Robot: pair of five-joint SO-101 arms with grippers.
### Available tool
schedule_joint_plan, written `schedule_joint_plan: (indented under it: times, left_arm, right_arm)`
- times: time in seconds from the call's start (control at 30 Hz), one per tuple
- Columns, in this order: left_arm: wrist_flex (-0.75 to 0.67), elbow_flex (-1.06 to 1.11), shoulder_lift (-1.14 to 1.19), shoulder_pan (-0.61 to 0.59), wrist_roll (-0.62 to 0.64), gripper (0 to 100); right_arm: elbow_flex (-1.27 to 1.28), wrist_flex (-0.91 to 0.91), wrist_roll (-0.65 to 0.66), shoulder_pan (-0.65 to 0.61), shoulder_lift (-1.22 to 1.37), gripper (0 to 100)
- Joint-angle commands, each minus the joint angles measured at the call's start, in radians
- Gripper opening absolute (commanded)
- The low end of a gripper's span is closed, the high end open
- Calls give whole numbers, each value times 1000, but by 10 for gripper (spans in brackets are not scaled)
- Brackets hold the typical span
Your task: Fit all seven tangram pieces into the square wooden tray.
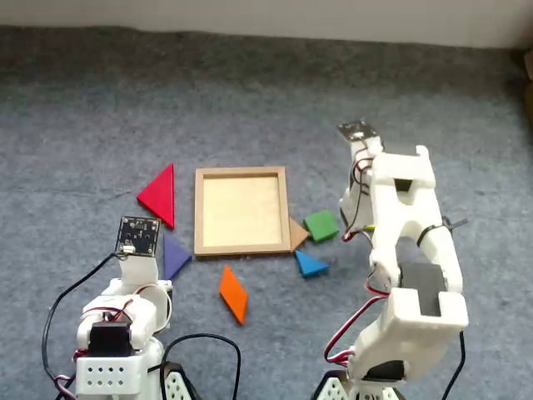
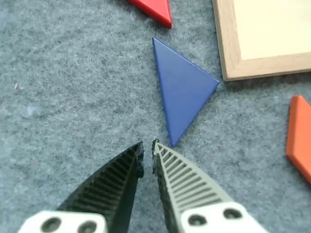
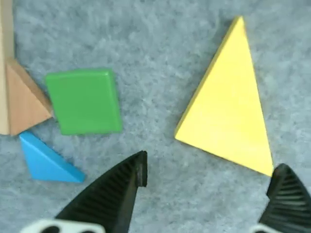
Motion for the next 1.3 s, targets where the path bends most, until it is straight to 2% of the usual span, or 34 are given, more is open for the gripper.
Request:
schedule_joint_plan:
  times: [0.0, 0.2, 0.5, 0.63, 0.77, 1.1, 1.27]
  left_arm:
    - [5, 19, -36, -5, -6, 55]
    - [5, 19, -36, -5, -6, 55]
    - [5, 19, -36, -5, -6, 55]
    - [5, 19, -36, -5, -6, 55]
    - [5, 19, -36, -5, -6, 55]
    - [5, 19, -36, -5, -6, 55]
    - [5, 19, -36, -5, -6, 55]
  right_arm:
    - [-24, -41, 54, -12, 18, 422]
    - [-160, -39, 130, 15, 163, 423]
    - [-423, 1, 146, 90, 417, 401]
    - [-503, 154, 241, 94, 443, 337]
    - [-558, 254, 250, 88, 443, 336]
    - [-562, 265, 258, 77, 450, 336]
    - [-561, 263, 313, 79, 452, 333]
